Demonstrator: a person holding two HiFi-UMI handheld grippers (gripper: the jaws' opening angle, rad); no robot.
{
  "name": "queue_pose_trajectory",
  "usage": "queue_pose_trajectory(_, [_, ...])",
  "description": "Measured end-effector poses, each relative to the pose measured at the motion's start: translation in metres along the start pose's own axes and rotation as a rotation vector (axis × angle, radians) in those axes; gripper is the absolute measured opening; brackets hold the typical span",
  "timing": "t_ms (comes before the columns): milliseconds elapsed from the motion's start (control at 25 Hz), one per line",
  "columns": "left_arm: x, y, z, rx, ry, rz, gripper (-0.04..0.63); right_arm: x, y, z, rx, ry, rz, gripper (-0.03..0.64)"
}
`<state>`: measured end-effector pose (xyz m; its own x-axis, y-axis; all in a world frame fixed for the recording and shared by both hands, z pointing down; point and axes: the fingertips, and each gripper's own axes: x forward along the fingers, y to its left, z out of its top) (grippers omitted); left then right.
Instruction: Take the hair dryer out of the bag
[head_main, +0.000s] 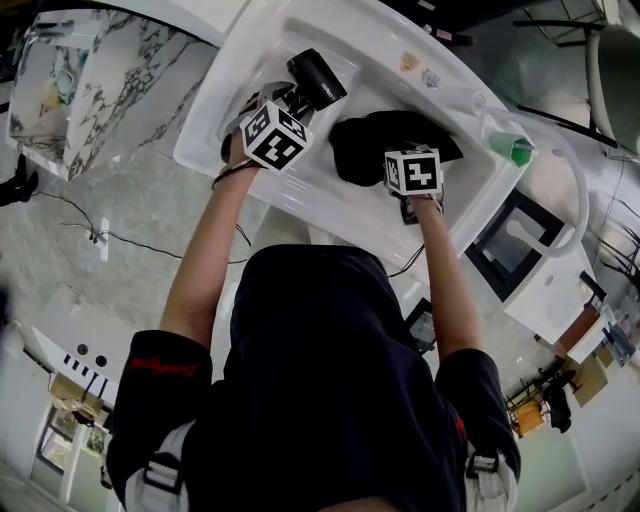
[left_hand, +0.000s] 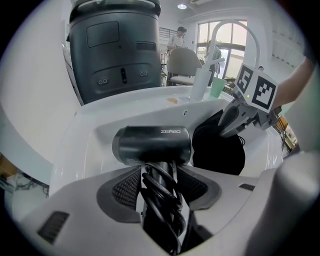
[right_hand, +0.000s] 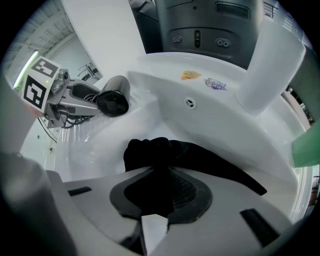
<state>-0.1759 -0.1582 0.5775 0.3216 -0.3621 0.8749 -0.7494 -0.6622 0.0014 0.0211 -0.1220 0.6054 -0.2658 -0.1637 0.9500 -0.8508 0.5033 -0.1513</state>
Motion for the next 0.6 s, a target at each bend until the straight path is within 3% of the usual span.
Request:
queue_pose_trajectory(240, [-0.002, 0.001, 0.001, 0.01, -0.002, 0.035, 0.215, -0.002, 0.003, 0.001, 0.001, -0.015, 0.022, 0.146])
queue_pose_trajectory(600, [-0.017, 0.003, 0.011, 0.002, -0.035, 0.084, 0.216, -0.01, 0.002, 0.001, -0.007, -0.049, 0.027, 0.158])
